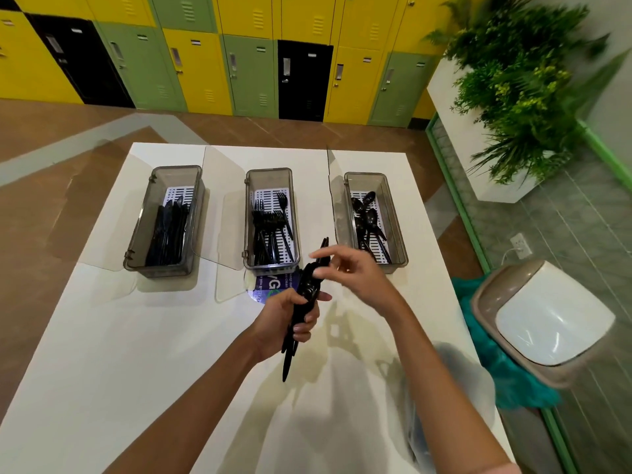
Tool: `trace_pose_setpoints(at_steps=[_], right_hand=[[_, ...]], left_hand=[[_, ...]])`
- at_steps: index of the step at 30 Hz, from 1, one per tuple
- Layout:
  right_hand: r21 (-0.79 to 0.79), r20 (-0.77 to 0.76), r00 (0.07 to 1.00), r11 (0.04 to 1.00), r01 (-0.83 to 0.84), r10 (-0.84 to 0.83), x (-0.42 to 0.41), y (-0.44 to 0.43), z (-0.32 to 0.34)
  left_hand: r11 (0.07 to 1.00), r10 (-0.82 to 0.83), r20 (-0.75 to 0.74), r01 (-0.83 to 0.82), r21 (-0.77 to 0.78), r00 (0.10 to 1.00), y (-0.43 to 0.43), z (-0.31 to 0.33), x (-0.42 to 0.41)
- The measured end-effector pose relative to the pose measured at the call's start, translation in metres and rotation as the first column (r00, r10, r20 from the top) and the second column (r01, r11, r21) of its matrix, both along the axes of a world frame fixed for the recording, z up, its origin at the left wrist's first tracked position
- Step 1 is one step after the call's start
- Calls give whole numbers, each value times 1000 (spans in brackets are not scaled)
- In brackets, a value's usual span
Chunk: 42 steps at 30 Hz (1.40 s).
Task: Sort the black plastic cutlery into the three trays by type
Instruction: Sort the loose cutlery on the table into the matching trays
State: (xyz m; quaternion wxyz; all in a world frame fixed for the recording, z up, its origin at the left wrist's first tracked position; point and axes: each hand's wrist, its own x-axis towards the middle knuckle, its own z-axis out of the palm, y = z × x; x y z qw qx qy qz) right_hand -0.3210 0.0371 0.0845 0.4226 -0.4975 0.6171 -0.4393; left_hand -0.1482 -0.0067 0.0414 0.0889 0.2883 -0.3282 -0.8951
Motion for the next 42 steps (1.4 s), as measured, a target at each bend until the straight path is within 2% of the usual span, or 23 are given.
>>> trace_pose_setpoints(at_steps=[2, 4, 13, 21, 24, 26, 28, 31, 33, 36, 42], right_hand=[[36, -67, 997, 999, -29, 32, 9, 2, -8], [44, -57, 998, 999, 29, -27, 17, 5, -13], [67, 122, 967, 974, 216, -223, 24, 10, -13], [59, 315, 905, 958, 282, -286, 10, 6, -8], [42, 336, 876, 935, 353, -346, -5, 0, -3], [32, 338, 833, 890, 456, -439, -23, -6, -1], [10, 284, 788, 824, 567, -546, -46, -15, 3], [-7, 80, 728, 730, 683, -680, -84, -32, 1], [-29, -83, 705, 709, 705, -704, -112, -44, -10], [-27, -229, 704, 727, 686, -672, -139, -61, -31], [55, -407, 754, 810, 584, -516, -112, -70, -28]], left_hand=[[1000, -17, 6, 17, -26, 1000, 2, 2, 1], [998, -29, 11, 29, -52, 1000, 4, 5, 4], [990, 41, 106, -26, -139, 993, 9, 13, 9], [973, 131, 128, -103, -207, 983, 10, 10, 7], [956, 136, 151, -90, -280, 979, 9, 10, 7], [931, 137, 175, -66, -358, 975, 8, 7, 8], [913, 137, 185, -52, -404, 973, 8, 4, 9], [907, 140, 176, -55, -417, 974, 9, 1, 12], [908, 147, 166, -66, -414, 975, 7, -1, 12], [910, 153, 159, -76, -408, 975, 4, -3, 12], [906, 127, 146, -55, -419, 981, 1, -3, 10]])
